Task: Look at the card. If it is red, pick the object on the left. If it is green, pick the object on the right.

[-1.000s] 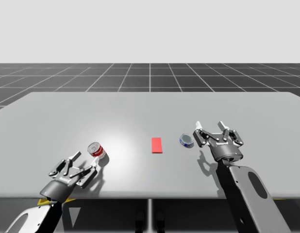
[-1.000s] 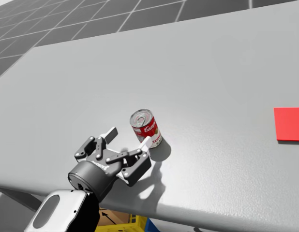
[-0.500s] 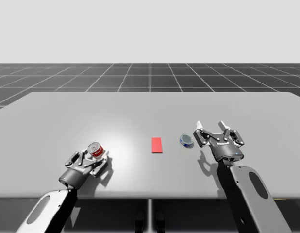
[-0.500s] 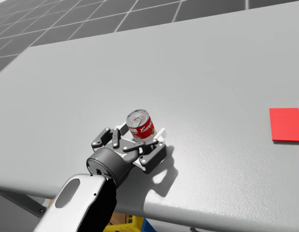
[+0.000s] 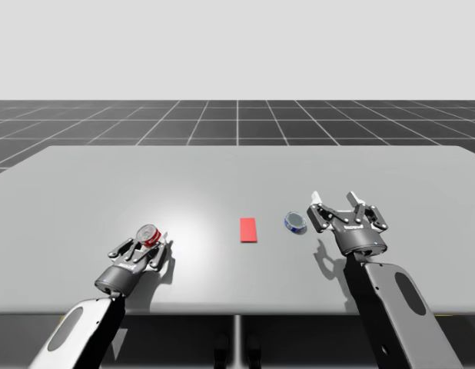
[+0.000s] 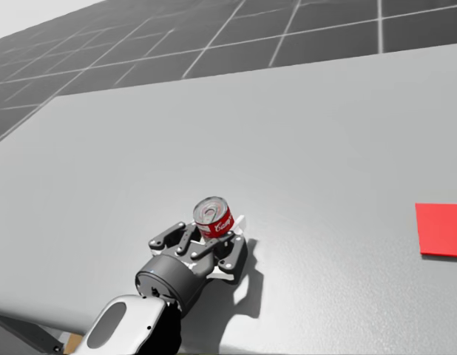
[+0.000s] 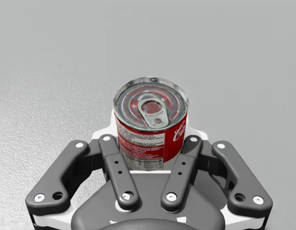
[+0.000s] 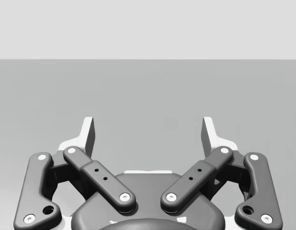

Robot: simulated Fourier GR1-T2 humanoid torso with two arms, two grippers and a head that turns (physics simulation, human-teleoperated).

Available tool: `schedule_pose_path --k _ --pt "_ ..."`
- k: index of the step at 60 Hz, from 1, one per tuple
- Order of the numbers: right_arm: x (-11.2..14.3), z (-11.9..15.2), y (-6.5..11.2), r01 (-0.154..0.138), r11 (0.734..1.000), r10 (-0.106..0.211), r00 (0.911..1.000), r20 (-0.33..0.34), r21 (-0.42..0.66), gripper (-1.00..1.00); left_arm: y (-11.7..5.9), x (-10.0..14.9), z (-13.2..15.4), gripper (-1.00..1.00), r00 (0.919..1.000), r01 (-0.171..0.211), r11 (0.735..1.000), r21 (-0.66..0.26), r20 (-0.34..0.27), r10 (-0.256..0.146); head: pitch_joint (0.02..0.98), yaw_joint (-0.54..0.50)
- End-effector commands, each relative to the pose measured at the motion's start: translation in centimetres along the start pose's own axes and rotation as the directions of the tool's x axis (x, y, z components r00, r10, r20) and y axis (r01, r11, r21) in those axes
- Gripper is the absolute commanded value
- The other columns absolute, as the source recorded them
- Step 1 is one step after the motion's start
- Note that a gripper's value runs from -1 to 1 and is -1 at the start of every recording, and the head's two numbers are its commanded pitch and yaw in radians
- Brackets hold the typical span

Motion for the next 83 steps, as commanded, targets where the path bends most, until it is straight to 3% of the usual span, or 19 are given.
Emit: schedule_pose_path --k 1,13,30,42,51,62,68,74,76,81,83 --pt "0.0 0.0 0.0 0.0 1.0 0.0 1.0 0.0 -0.001 -1.0 -0.2 -0.8 0.3 1.0 0.9994 0.019 0.996 -0.083 -0.029 -0.021 0.671 0.42" --pt "0.0 0.0 -0.1 0.001 1.0 -0.001 1.0 0.001 -0.003 -1.0 -0.4 -0.9 0.3 1.0 0.999 0.027 0.995 -0.094 -0.033 -0.03 0.543 0.45" --pt "0.0 0.0 -0.2 0.001 1.0 -0.001 1.0 0.002 -0.005 -1.0 -0.9 -0.2 0.3 1.0 0.9984 0.047 0.993 -0.111 -0.025 -0.05 0.482 0.46" --pt "-0.1 -0.1 -0.3 -0.003 1.0 0.003 1.0 0.002 -0.005 -1.0 -0.2 3.5 0.3 1.0 0.9955 0.088 0.991 -0.097 0.044 -0.084 0.491 0.46" --pt "-0.1 -0.1 -0.3 -0.008 1.0 0.008 1.0 0.004 -0.007 -1.0 0.2 6.6 -0.2 1.0 0.9866 0.137 0.988 -0.076 0.1 -0.129 0.489 0.45" --pt "-0.1 -0.1 -0.4 -0.009 1.0 0.009 1.0 0.004 -0.008 -1.0 0.4 10.5 -0.4 1.0 0.9703 0.171 0.984 -0.044 0.181 -0.16 0.474 0.45" --pt "-0.1 -0.1 -0.4 -0.01 1.0 0.01 0.9999 0.004 -0.008 -1.0 0.2 12.8 -0.2 1.0 0.9568 0.178 0.983 -0.033 0.239 -0.166 0.468 0.45" --pt "-0.1 -0.2 -0.4 -0.007 1.0 0.007 1.0 0.003 -0.006 -1.0 -0.1 15.1 0.1 1.0 0.9389 0.183 0.983 -0.021 0.3 -0.169 0.464 0.45" --pt "-0.1 -0.2 -0.4 -0.008 1.0 0.008 1.0 0.003 -0.005 -1.0 -0.3 16.3 0.4 1.0 0.9278 0.182 0.983 -0.015 0.334 -0.166 0.464 0.45" --pt "-0.1 -0.2 -0.5 -0.008 1.0 0.008 1.0 0.003 -0.005 -1.0 -0.6 18.2 0.8 1.0 0.9092 0.179 0.984 -0.009 0.384 -0.162 0.463 0.45" --pt "-0.1 -0.2 -0.5 -0.009 1.0 0.009 1.0 0.004 -0.005 -1.0 -0.8 19.2 1.1 1.0 0.8959 0.183 0.983 0.002 0.411 -0.168 0.464 0.45"
